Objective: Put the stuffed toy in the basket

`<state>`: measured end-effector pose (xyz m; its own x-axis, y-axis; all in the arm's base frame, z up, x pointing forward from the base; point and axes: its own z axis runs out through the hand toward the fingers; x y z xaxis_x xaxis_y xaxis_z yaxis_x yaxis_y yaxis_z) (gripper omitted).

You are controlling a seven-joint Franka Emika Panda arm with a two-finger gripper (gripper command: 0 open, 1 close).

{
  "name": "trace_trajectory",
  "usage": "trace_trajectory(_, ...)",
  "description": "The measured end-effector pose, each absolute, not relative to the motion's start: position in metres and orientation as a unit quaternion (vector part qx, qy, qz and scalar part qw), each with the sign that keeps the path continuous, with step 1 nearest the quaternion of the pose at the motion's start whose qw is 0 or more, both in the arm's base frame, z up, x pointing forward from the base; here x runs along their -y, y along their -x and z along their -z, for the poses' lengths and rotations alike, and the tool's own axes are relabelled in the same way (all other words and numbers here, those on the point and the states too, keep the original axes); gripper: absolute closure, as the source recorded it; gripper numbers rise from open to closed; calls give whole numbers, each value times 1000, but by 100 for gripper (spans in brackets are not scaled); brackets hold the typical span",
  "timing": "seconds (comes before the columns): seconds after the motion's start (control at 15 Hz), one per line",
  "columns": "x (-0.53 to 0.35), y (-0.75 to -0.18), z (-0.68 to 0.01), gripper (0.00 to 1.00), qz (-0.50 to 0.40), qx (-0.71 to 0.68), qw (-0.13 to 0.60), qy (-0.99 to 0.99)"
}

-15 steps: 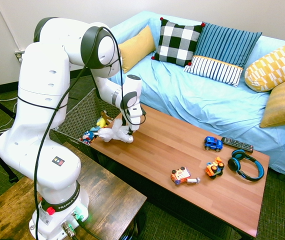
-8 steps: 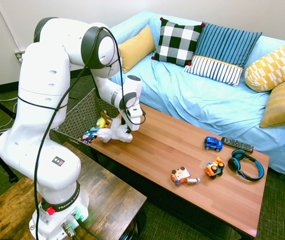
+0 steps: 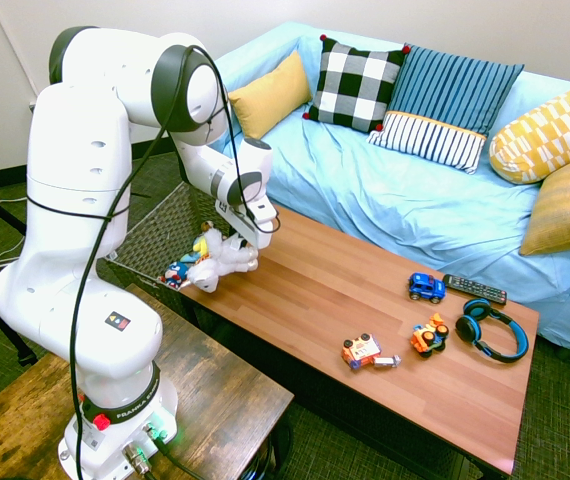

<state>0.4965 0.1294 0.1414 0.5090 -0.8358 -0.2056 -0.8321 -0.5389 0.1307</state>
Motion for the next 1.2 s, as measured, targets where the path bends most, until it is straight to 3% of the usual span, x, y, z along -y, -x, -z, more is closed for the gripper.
trace_trajectory(0.4, -241, -563, -209, 100, 77, 397, -3, -914)
trace_trajectory(0.67, -313, -594, -191, 100, 62, 328, -22, -942)
trace_trajectory(0.87, -319, -599, -182, 100, 60, 314, -31, -947)
trace_trajectory(1.2, -371, -585, -96, 100, 63, 309, -106, -943)
